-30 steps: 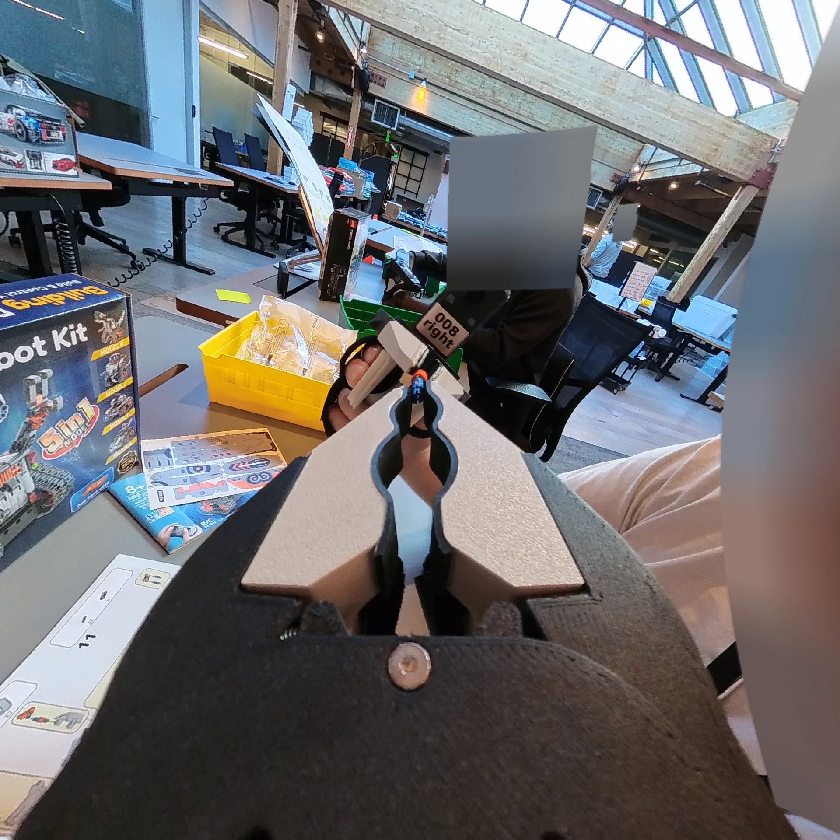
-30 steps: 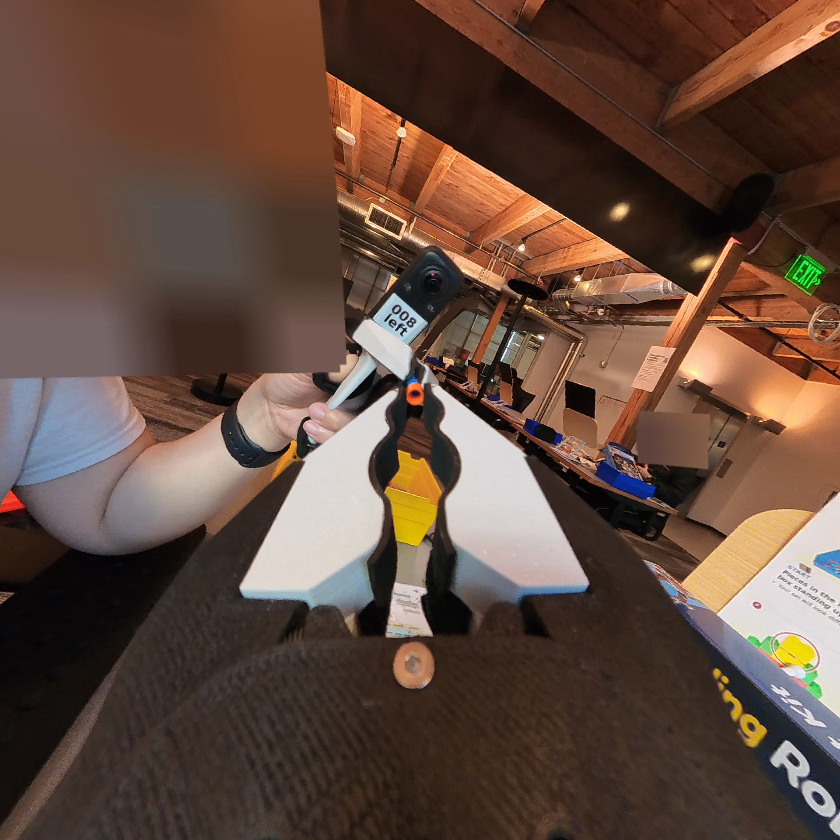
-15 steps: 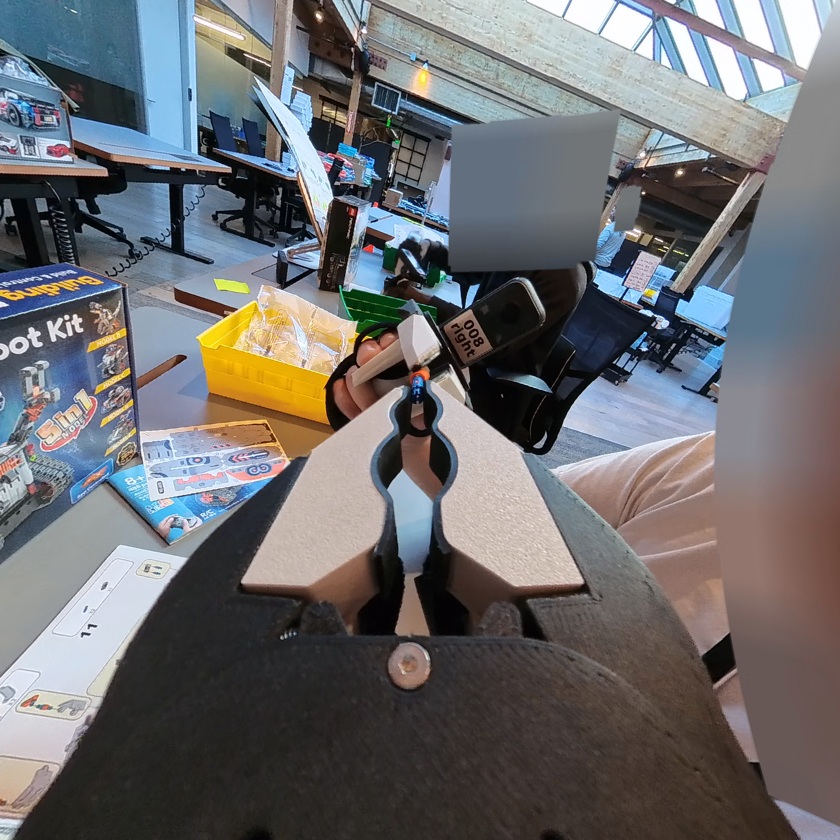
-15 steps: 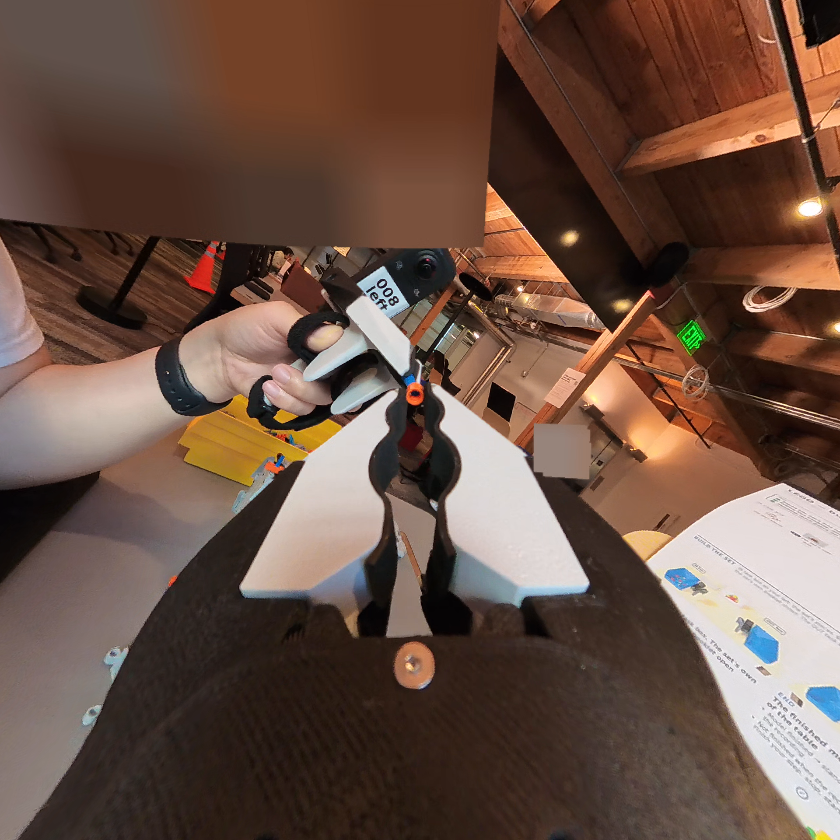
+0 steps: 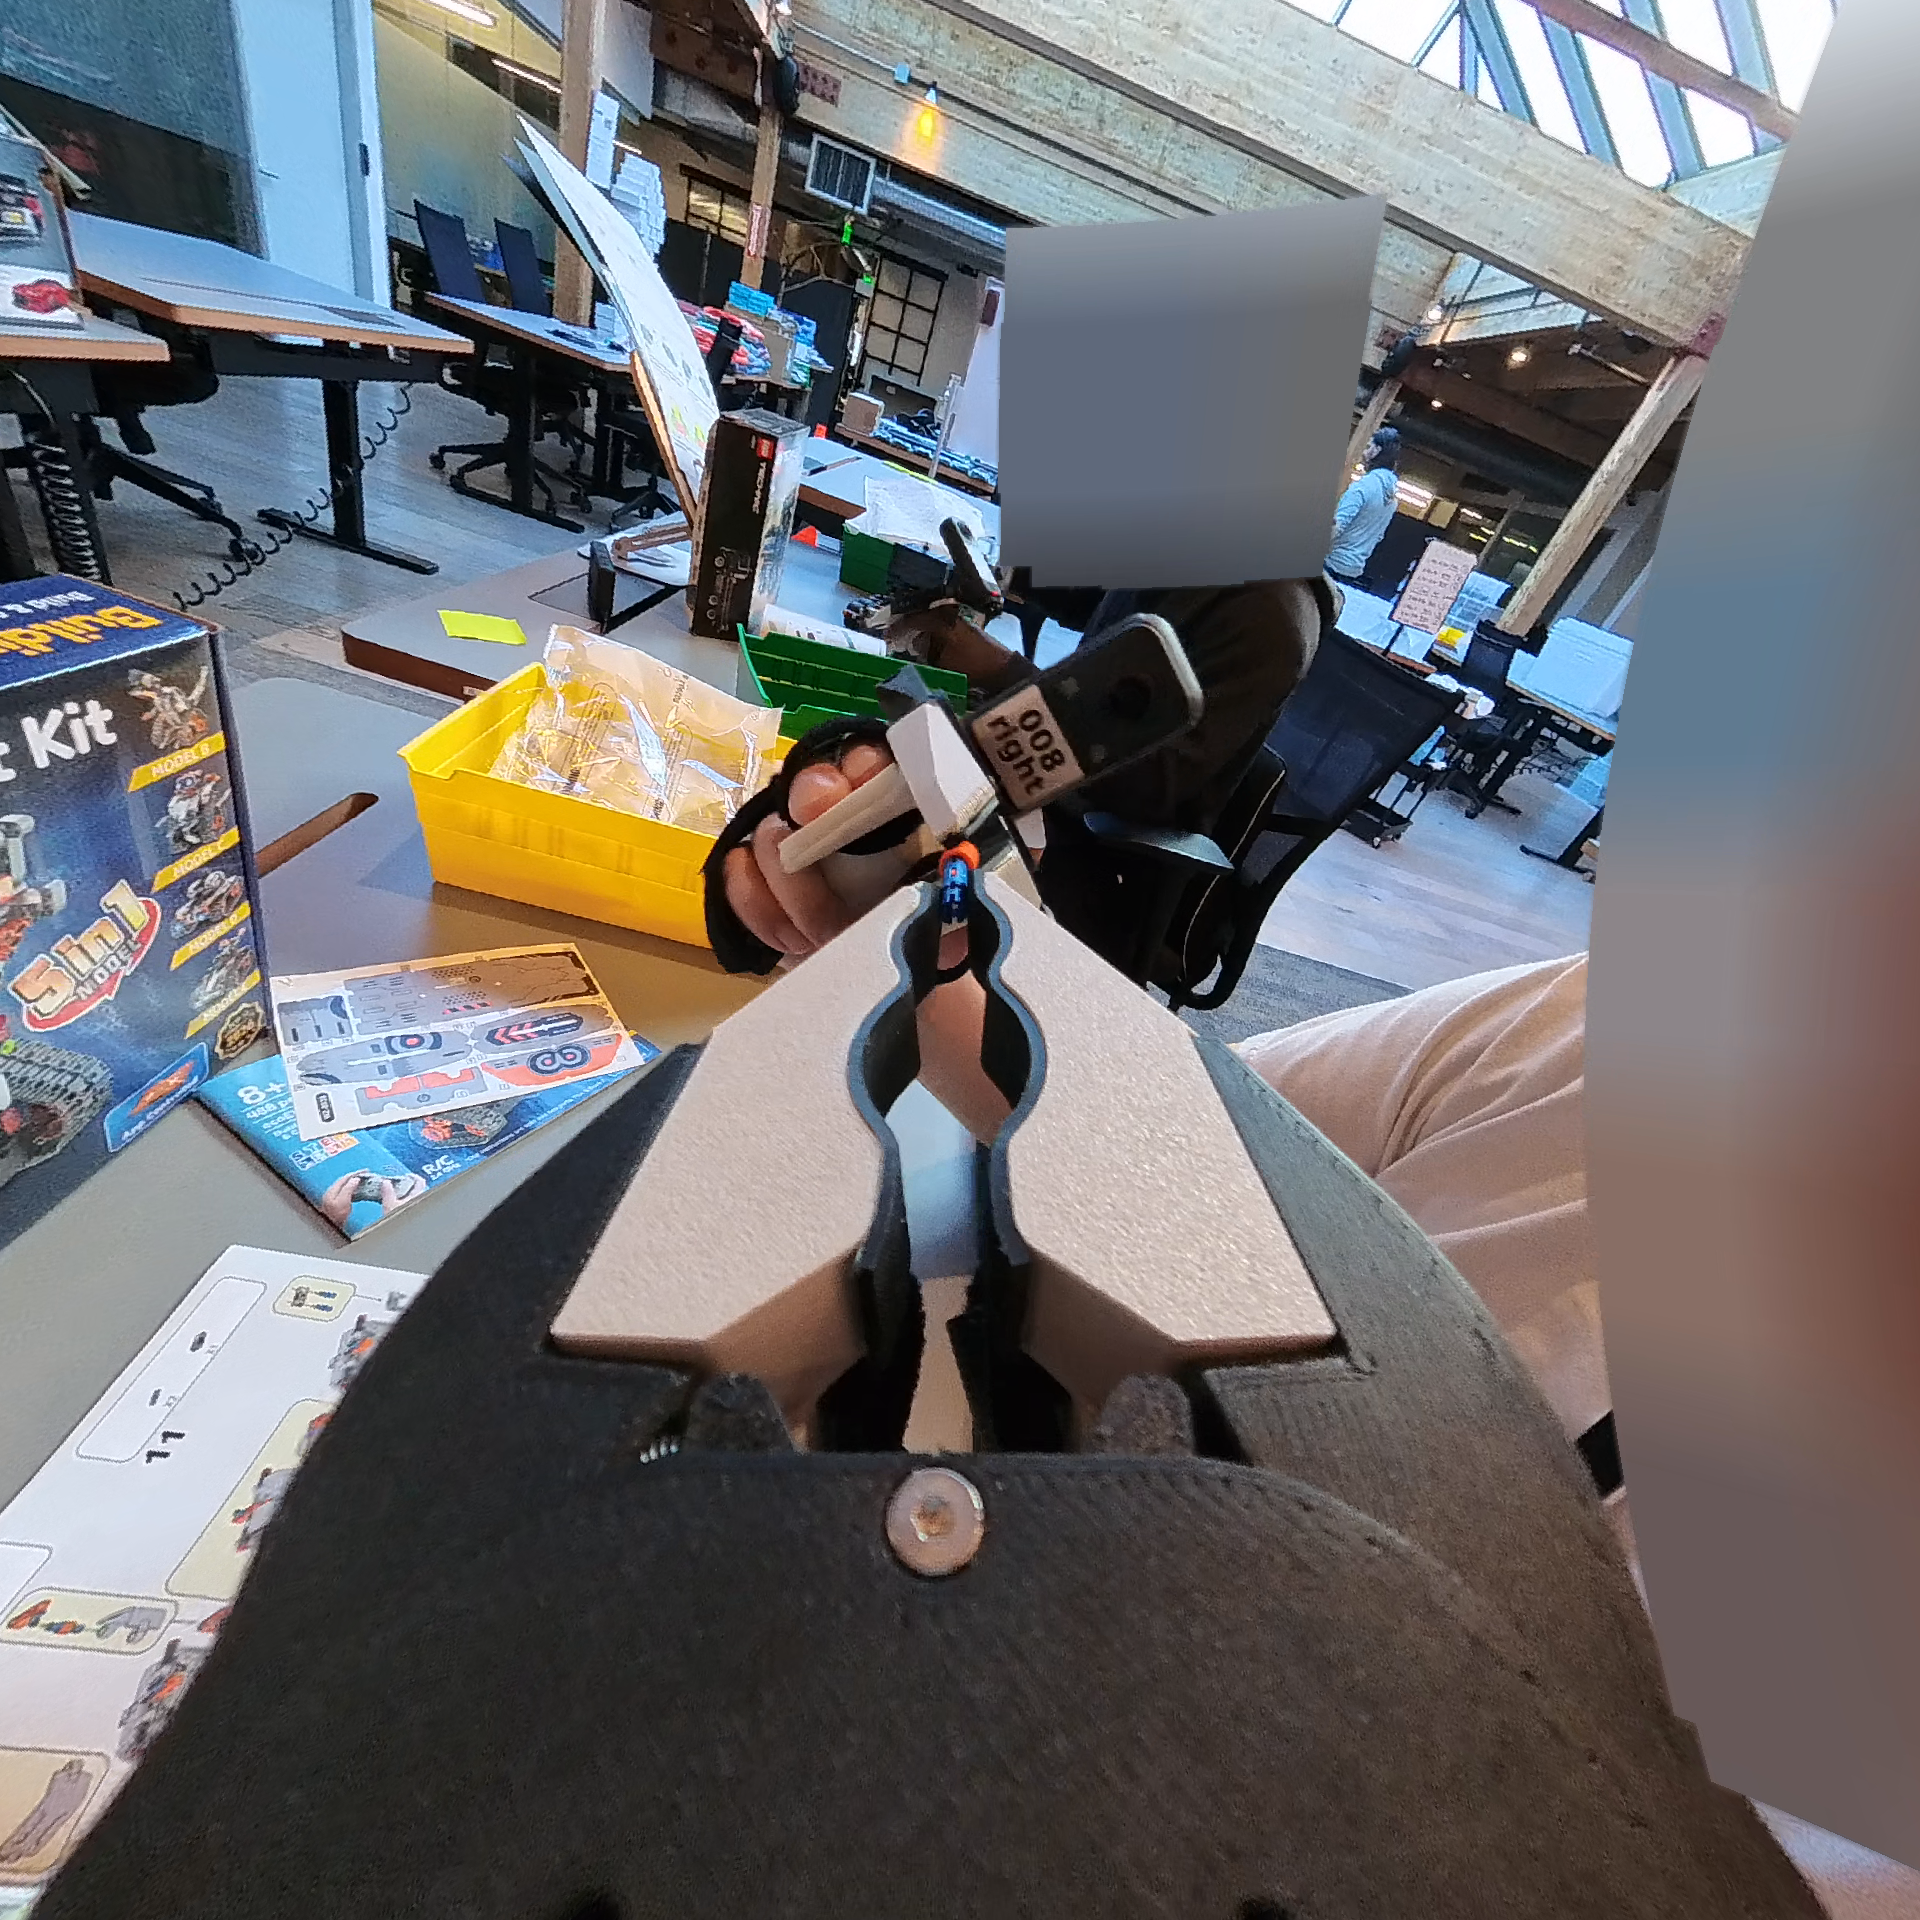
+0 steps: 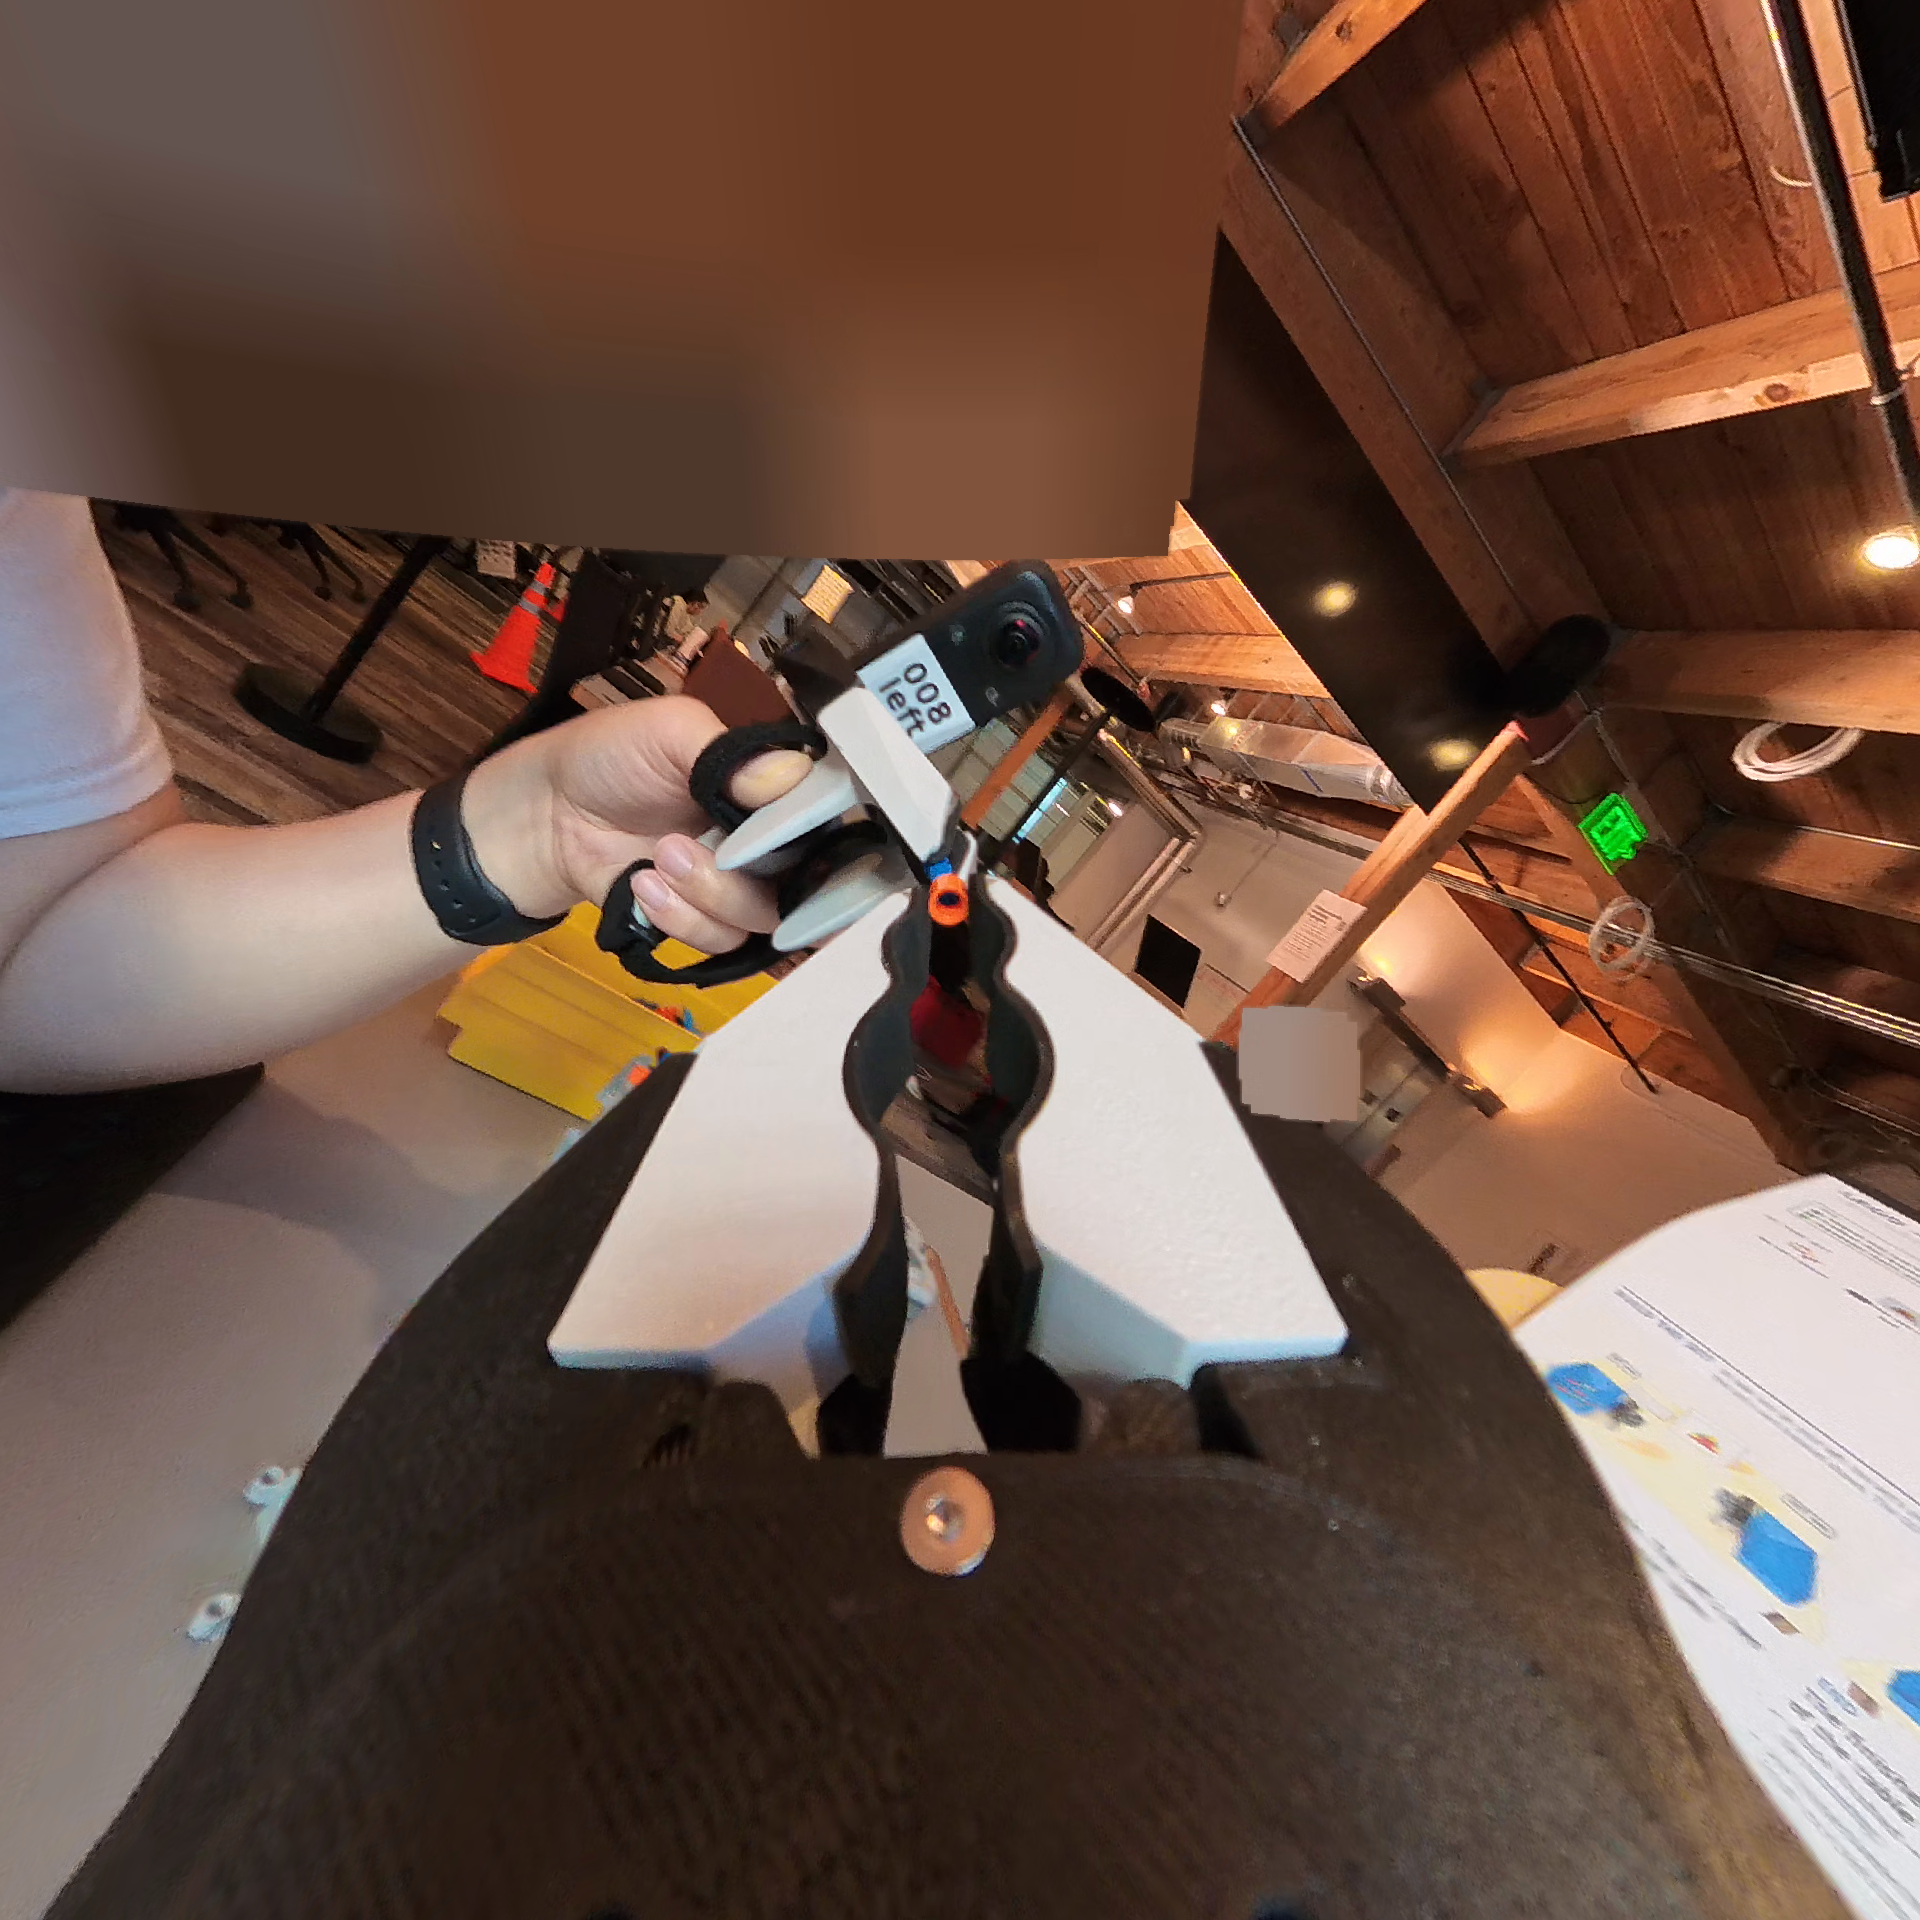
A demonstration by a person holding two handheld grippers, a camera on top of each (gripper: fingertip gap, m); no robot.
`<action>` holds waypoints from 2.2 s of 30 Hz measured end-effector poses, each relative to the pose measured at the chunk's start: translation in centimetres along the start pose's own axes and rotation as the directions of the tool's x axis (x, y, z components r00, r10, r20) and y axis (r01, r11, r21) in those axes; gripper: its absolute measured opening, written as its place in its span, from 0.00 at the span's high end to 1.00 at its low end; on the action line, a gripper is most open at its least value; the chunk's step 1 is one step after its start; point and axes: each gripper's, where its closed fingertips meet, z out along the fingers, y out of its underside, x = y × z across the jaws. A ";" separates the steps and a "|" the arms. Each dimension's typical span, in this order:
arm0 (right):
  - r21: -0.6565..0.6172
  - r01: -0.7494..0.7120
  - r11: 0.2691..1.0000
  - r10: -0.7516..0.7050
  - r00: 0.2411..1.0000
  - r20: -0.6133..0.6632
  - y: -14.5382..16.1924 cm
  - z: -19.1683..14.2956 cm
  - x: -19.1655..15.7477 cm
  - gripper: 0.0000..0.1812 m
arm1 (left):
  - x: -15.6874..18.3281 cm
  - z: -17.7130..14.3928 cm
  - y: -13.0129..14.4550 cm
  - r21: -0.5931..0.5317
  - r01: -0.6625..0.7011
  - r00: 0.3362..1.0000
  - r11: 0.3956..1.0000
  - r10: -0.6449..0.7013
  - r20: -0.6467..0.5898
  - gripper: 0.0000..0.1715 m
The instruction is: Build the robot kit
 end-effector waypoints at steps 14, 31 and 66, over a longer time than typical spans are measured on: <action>0.167 -0.333 0.928 0.298 0.933 0.203 -1.1 -0.4 -1.0 0.97 | 1.3 0.2 0.5 -0.028 0.055 0.993 0.998 -0.058 -0.105 0.98; 0.098 -0.419 0.903 0.392 0.895 0.213 -0.2 -0.2 -0.8 0.97 | 0.4 0.0 0.7 -0.058 -0.051 0.999 0.997 0.051 0.011 0.99; -0.333 0.092 0.938 -0.071 0.995 0.076 2.2 -0.1 -0.8 0.97 | -1.1 -0.1 1.5 -0.129 -0.118 0.983 0.985 0.134 0.128 0.98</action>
